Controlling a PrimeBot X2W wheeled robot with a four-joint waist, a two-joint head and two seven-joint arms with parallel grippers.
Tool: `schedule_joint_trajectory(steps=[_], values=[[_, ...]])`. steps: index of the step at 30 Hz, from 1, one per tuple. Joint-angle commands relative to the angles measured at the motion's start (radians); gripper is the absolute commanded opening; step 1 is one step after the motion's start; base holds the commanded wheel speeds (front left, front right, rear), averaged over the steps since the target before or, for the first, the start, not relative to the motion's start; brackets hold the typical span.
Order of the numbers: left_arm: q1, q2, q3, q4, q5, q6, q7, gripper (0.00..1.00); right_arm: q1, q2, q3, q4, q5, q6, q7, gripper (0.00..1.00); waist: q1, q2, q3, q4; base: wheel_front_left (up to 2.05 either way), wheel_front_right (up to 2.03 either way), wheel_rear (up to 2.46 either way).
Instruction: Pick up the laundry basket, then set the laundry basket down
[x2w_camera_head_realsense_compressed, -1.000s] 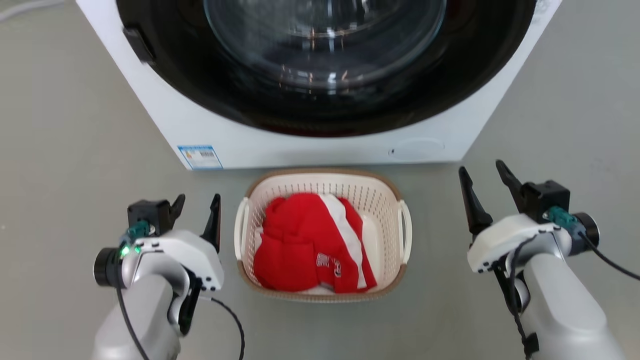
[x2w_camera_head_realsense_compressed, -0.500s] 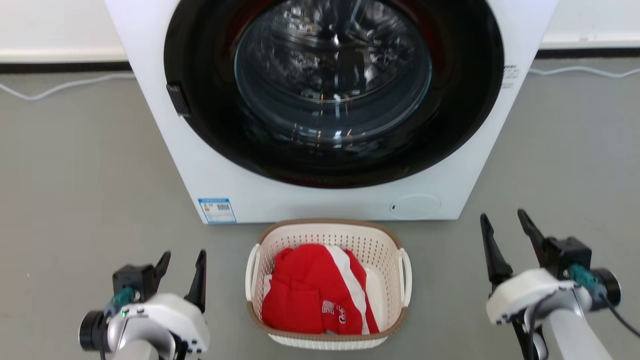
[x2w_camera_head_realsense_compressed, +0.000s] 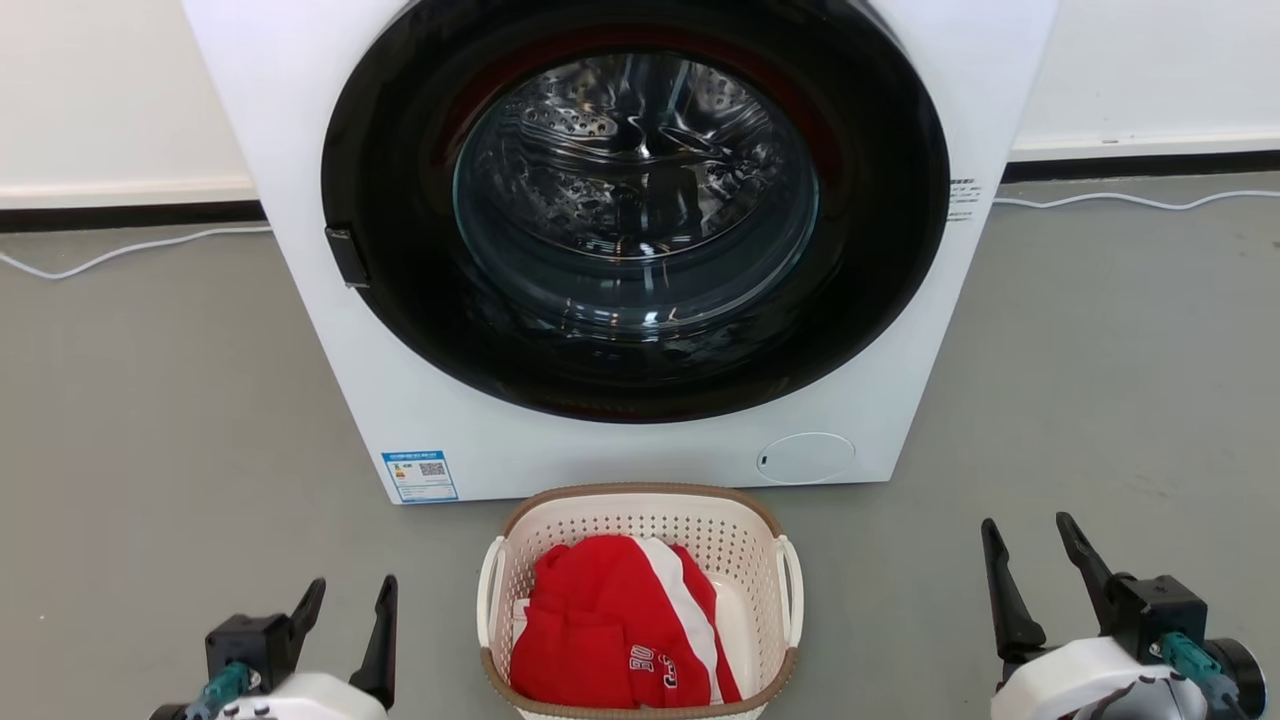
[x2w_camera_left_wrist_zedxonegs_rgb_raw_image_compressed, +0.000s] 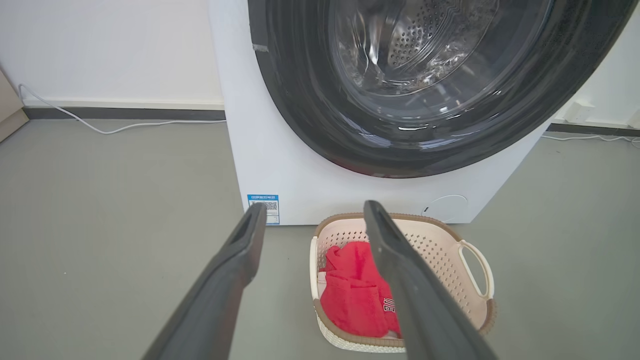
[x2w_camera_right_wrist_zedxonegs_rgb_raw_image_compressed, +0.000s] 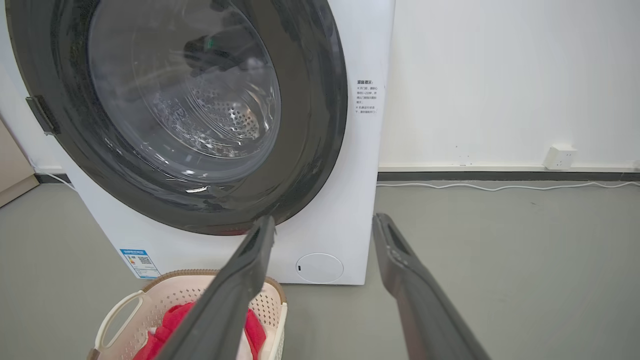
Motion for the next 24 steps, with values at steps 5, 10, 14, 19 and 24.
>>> schedule_joint_trajectory(steps=[5,10,14,19,24], values=[[0.021,0.022,0.054,-0.055,0.024,-0.003,-0.006,1.00,0.021,0.005,0.013,-0.061,0.004,0.006,-0.014,1.00,0.0000,-0.0001,-0.009,-0.012,0.00,0.00,0.00],[0.031,0.021,0.061,-0.063,0.031,-0.004,-0.006,1.00,0.040,0.014,-0.001,-0.078,0.010,0.006,-0.014,1.00,0.0000,-0.0001,-0.012,-0.016,0.00,0.00,0.00],[0.036,0.018,0.069,-0.069,0.038,-0.005,-0.006,1.00,0.059,0.021,-0.004,-0.087,0.008,0.006,-0.014,1.00,0.0000,-0.0001,-0.016,-0.018,0.00,0.00,0.00],[0.073,-0.020,0.030,-0.023,0.032,-0.007,0.001,0.00,0.086,0.034,-0.029,-0.037,0.004,-0.001,0.002,0.00,0.0000,-0.0001,-0.019,-0.020,0.00,0.00,0.00],[0.086,-0.034,0.034,-0.006,0.010,-0.010,0.010,0.00,0.083,0.037,-0.035,-0.015,0.031,-0.001,0.014,0.00,0.0002,-0.0001,-0.019,-0.019,0.00,0.00,0.00]])
